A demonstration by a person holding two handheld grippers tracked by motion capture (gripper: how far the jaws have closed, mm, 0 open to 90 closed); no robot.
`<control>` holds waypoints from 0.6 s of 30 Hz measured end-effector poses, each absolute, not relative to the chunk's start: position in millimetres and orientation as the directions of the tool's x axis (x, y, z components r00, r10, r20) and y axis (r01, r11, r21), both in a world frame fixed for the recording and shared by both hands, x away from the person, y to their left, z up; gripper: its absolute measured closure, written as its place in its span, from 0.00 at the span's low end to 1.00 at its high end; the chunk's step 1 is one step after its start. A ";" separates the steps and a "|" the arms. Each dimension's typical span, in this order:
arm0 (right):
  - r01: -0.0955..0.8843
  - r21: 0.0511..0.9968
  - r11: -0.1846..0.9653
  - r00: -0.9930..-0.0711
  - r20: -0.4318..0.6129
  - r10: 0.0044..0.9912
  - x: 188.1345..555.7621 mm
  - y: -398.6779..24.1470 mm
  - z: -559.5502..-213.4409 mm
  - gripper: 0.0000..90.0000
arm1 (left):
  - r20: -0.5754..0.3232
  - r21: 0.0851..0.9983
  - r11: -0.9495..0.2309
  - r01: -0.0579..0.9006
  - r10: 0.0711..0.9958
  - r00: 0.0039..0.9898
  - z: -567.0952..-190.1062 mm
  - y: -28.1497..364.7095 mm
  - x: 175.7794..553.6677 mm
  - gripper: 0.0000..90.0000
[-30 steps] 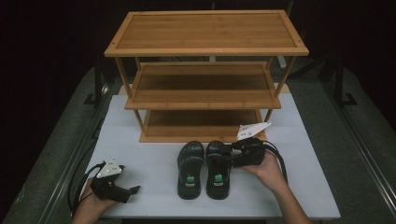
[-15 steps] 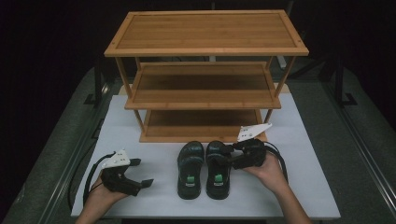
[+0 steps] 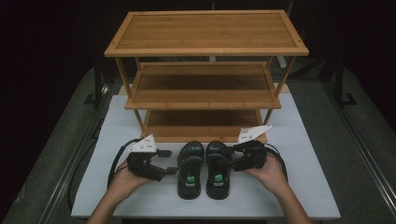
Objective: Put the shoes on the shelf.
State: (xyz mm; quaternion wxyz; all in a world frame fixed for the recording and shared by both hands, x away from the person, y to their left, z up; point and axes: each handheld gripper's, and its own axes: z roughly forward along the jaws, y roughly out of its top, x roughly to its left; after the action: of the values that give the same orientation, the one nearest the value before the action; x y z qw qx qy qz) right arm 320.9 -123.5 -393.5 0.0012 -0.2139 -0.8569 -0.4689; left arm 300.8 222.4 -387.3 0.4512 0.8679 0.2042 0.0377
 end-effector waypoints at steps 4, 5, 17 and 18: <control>0.368 0.801 0.472 -0.909 0.201 0.366 320.9 -123.6 -394.1 0.55 | -0.121 0.799 -0.519 0.304 0.356 0.927 -389.4 206.7 307.0 0.45; 0.370 0.801 0.470 -0.907 0.201 0.370 320.8 -124.2 -394.4 0.56 | -0.121 0.797 -0.522 0.303 0.353 0.928 -389.8 204.4 307.9 0.48; 0.407 0.782 0.473 -0.896 0.241 0.374 319.6 -130.6 -406.3 0.70 | -0.132 0.774 -0.549 0.316 0.348 0.928 -399.7 194.9 315.7 0.64; 0.411 0.782 0.468 -0.894 0.245 0.376 319.8 -130.4 -407.0 0.71 | -0.135 0.774 -0.548 0.318 0.348 0.928 -400.1 194.6 316.0 0.65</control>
State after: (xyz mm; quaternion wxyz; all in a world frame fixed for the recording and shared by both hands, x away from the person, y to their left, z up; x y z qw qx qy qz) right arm 319.8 -130.4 -407.0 0.0193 -0.2296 -0.8566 -0.4616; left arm 316.0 194.6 -400.1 0.4361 0.8796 0.1893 0.0171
